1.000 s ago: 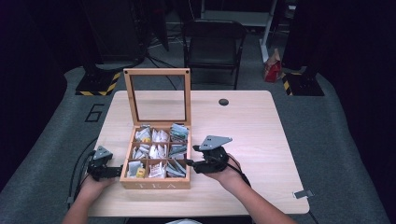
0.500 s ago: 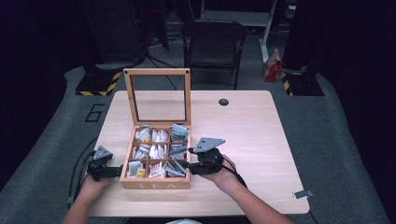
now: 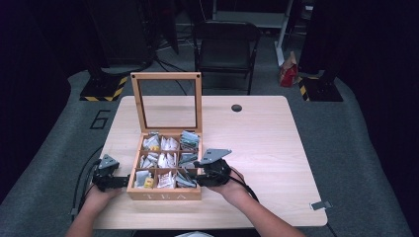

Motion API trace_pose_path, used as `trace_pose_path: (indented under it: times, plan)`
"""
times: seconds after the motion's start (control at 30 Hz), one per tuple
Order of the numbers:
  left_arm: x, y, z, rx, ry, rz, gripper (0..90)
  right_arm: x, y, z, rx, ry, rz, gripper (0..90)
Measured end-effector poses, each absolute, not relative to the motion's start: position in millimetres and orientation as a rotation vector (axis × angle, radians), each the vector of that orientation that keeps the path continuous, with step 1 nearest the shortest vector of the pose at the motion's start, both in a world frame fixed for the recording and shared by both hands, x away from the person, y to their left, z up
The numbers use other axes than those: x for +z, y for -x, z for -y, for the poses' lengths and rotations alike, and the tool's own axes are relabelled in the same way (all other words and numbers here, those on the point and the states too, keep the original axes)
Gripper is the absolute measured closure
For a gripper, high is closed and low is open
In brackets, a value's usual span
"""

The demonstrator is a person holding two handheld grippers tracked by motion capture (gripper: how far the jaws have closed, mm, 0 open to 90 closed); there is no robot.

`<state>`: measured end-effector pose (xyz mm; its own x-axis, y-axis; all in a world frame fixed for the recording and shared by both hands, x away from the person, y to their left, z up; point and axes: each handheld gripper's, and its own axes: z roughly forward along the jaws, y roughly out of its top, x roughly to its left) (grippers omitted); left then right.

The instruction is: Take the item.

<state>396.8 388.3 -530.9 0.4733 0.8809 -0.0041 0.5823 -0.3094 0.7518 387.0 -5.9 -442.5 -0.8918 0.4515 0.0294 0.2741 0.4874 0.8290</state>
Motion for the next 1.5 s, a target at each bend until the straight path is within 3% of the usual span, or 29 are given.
trace_pose_path:
  times: [0.83,1.5]
  plan:
    - [-531,-397,-388,0.543,-2.019,-1.210,14.5,-459,-391,-3,1.335,-0.614,-2.597,73.6]
    - [-531,-397,-388,0.543,-2.020,-1.209,14.6,-467,-389,-14,1.294,-0.613,-2.661,81.2]
